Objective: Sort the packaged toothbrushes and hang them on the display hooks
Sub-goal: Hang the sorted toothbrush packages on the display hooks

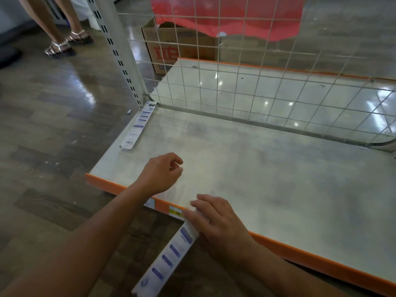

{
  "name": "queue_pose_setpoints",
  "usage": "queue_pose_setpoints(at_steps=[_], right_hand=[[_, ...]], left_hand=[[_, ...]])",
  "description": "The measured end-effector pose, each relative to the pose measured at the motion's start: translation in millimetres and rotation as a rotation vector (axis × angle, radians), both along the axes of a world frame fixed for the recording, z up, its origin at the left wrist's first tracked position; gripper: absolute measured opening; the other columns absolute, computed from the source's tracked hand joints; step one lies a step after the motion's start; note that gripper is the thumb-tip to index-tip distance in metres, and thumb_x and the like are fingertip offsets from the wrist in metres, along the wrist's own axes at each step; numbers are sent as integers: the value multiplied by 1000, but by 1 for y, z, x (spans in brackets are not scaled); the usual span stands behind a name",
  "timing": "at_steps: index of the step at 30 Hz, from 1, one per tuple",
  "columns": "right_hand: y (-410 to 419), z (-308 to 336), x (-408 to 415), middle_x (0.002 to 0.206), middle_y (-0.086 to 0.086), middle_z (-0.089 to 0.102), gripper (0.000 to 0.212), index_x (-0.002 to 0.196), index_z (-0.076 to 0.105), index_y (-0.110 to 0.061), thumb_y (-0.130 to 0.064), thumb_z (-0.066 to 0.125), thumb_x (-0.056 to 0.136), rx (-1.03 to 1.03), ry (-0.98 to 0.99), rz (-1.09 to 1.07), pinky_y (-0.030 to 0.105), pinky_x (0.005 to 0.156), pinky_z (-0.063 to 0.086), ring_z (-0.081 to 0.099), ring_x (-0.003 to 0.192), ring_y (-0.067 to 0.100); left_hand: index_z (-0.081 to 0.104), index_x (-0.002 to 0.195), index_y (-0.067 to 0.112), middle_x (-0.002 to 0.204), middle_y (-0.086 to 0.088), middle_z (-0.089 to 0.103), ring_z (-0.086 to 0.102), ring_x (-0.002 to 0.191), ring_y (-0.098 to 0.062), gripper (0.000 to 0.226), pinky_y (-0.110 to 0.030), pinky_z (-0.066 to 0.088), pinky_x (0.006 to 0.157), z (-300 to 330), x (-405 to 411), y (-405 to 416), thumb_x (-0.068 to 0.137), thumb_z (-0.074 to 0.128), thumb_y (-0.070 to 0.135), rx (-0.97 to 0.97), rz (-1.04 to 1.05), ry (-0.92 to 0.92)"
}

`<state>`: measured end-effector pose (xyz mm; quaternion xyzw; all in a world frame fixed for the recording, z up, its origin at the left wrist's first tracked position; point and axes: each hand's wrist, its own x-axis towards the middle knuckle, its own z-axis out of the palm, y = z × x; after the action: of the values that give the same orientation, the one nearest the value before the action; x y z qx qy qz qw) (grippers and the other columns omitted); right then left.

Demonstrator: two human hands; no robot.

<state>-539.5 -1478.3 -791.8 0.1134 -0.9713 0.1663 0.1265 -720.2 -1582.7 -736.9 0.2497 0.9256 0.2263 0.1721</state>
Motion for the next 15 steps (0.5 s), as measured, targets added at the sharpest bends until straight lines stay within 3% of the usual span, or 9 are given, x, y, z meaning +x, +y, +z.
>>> queue_pose_setpoints(at_steps=[5,10,15], right_hand=[[25,4,-19,126,6,59,63,125,53,-23,-47,76,71,55,98,-80,42,97,46,53,119,26],[32,-9,-46,123,13,58,53,127,50,-16,-43,44,83,44,190,-132,43,98,42,41,120,27],[30,-20,-61,122,12,57,59,128,51,-15,-32,71,75,93,177,-238,43,101,40,42,119,26]], left_hand=[[59,120,20,116,-2,63,58,99,-12,30,-24,47,85,0,-19,2,91,62,26,-36,-31,86],[54,126,21,133,-8,51,56,114,-22,41,-38,48,98,-6,-40,-6,88,66,27,-114,-36,142],[47,134,20,143,-11,40,43,129,-27,51,-38,38,105,-21,-67,-16,88,66,30,-202,39,157]])
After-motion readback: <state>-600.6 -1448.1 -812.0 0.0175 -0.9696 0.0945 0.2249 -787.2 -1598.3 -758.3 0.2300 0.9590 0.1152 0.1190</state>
